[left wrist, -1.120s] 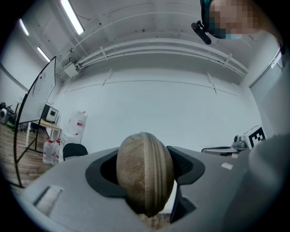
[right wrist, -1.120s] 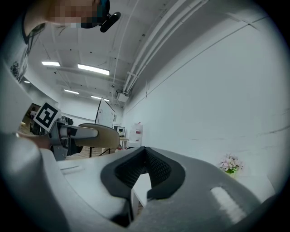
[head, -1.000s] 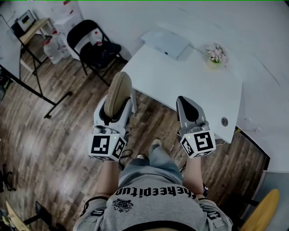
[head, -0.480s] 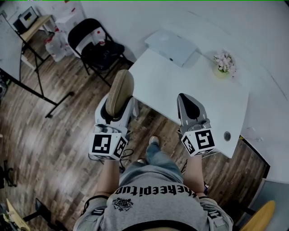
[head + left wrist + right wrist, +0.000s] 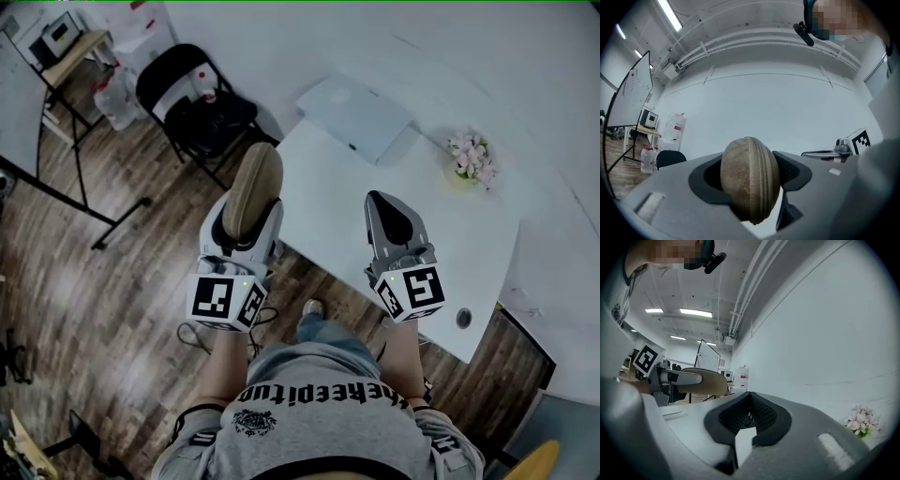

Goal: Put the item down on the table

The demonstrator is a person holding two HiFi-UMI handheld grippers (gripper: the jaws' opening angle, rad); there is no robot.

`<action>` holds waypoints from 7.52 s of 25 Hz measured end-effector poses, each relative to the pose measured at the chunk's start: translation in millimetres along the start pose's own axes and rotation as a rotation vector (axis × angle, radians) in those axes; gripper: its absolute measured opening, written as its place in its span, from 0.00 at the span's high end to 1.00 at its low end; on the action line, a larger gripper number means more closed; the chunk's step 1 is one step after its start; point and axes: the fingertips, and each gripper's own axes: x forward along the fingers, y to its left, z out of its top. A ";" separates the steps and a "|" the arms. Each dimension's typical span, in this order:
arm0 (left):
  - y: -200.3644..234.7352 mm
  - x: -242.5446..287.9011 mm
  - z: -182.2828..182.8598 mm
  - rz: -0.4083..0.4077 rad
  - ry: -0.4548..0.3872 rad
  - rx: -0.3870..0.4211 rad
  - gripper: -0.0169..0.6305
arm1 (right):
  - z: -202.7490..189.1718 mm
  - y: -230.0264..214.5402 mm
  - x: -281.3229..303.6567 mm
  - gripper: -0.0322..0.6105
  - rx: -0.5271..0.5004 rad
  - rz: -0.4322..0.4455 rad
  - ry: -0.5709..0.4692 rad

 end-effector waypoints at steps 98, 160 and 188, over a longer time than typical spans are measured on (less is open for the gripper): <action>64.1 260.4 -259.0 -0.614 0.617 -0.046 0.53 | -123.8 -103.6 173.6 0.95 0.157 -0.462 0.329; 93.4 221.4 -237.1 -0.449 0.486 0.099 0.72 | -108.8 -65.7 166.7 0.95 0.131 -0.320 0.277; 80.7 155.8 -112.8 -0.237 0.270 0.142 0.95 | -64.8 -43.3 119.7 0.95 0.086 -0.194 0.165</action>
